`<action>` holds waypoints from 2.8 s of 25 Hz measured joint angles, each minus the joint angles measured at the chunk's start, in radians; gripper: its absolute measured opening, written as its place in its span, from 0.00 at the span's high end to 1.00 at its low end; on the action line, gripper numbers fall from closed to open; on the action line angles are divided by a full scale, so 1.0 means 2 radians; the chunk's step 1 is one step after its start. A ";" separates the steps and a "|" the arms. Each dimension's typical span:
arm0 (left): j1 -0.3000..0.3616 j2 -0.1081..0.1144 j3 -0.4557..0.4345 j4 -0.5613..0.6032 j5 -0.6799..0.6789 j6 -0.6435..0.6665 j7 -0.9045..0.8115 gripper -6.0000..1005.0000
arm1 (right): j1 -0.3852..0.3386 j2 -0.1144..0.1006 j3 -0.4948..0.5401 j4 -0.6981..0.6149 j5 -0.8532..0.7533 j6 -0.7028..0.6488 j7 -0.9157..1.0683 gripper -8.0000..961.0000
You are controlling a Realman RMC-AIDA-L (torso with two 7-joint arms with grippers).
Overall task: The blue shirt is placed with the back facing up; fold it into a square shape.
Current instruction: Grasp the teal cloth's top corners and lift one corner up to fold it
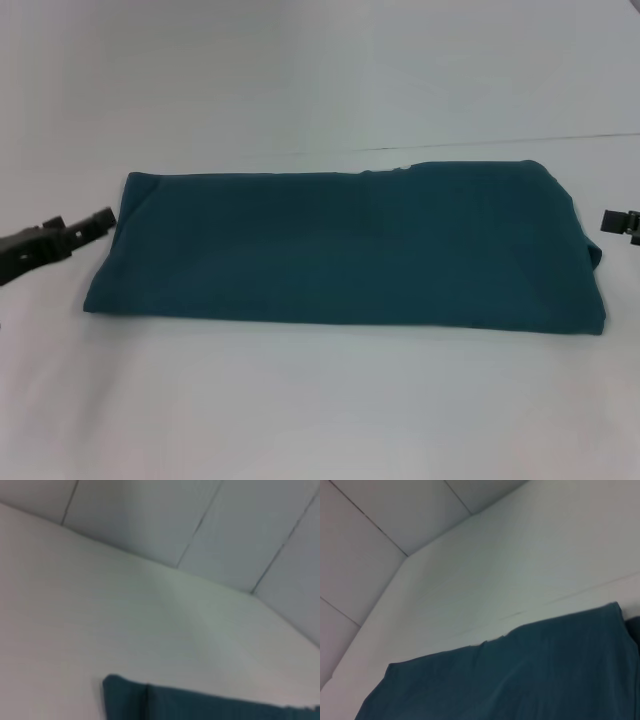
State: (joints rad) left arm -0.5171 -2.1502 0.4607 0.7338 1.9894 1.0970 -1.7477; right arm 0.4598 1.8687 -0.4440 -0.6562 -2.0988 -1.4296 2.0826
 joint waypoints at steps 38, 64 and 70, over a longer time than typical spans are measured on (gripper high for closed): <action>-0.004 -0.004 0.028 -0.008 0.114 -0.033 -0.047 0.16 | -0.001 0.001 0.014 0.002 -0.041 -0.002 0.028 0.06; -0.010 -0.004 0.052 -0.003 0.120 -0.039 -0.053 0.54 | -0.007 0.002 0.015 0.003 -0.051 0.005 0.028 0.09; -0.011 -0.004 0.054 -0.003 0.120 -0.039 -0.054 0.77 | -0.002 0.004 0.012 0.008 -0.092 0.006 0.039 0.11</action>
State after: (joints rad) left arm -0.5386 -2.1583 0.5678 0.7271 2.2289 1.0185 -1.8555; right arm 0.4567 1.8768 -0.4198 -0.6401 -2.2834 -1.4169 2.1608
